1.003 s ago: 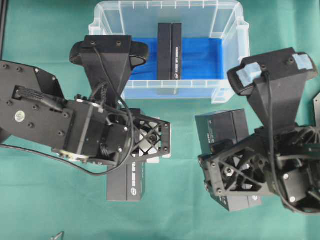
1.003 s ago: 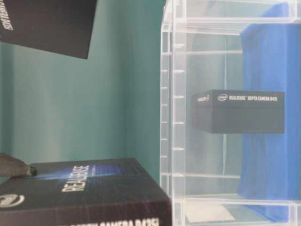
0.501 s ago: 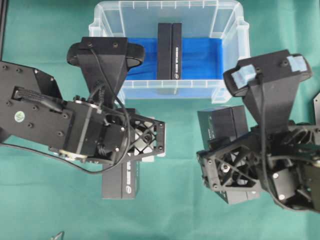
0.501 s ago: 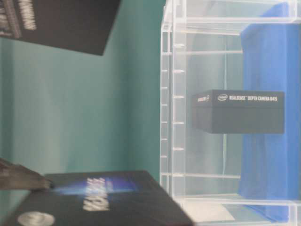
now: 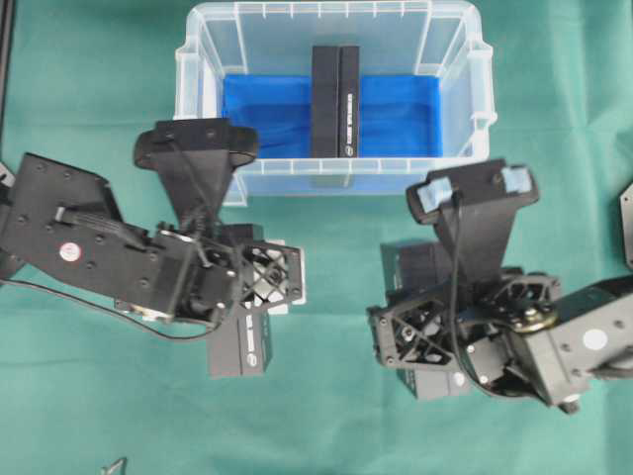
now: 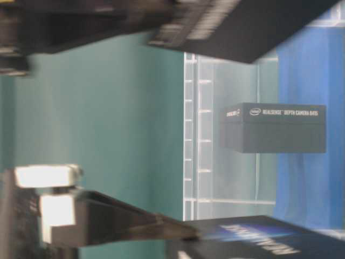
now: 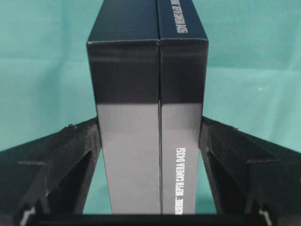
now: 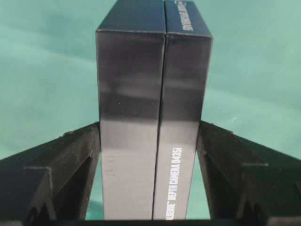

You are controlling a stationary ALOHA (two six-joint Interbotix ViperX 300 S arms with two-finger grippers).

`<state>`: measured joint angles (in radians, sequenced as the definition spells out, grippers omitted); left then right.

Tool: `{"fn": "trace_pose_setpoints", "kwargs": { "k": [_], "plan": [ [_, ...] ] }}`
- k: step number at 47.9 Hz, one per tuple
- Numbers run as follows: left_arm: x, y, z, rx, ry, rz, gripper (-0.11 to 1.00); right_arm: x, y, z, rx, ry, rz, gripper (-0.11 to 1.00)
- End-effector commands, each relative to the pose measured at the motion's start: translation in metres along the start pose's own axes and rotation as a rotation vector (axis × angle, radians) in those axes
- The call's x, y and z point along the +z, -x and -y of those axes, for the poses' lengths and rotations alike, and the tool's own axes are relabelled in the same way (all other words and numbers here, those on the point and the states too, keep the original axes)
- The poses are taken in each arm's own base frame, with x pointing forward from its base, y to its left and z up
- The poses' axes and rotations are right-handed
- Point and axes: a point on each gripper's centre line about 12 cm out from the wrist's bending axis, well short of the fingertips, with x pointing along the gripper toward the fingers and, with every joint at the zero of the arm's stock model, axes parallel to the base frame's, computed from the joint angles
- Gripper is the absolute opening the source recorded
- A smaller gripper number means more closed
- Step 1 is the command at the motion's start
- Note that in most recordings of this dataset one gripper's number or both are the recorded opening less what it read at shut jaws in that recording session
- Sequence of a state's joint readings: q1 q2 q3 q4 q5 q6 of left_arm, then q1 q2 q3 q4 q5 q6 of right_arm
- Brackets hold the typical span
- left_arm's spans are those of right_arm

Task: Take the box out of the case with both arms.
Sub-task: 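Lower both boxes upright onto the green cloth in front of case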

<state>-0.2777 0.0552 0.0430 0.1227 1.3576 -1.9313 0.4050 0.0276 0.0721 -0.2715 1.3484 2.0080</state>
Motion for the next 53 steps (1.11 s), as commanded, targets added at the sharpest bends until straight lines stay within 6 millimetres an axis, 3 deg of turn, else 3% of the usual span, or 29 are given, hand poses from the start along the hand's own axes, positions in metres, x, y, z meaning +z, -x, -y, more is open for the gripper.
{"fn": "trace_pose_setpoints", "kwargs": {
  "k": [1, 9, 24, 53],
  "plan": [
    [-0.004, 0.008, -0.006, -0.078, 0.019, -0.034, 0.63, -0.007, -0.010, 0.001, 0.059, -0.026, -0.048, 0.65],
    [-0.018, -0.013, -0.007, -0.120, 0.006, -0.072, 0.63, -0.012, -0.029, 0.004, 0.083, -0.027, -0.067, 0.65],
    [-0.034, -0.053, 0.004, -0.134, -0.039, -0.099, 0.63, -0.017, -0.048, 0.005, 0.075, 0.002, -0.064, 0.65],
    [-0.035, -0.062, 0.001, -0.141, -0.101, -0.123, 0.63, -0.012, -0.055, 0.007, 0.070, 0.017, -0.032, 0.65]
  ]
}}
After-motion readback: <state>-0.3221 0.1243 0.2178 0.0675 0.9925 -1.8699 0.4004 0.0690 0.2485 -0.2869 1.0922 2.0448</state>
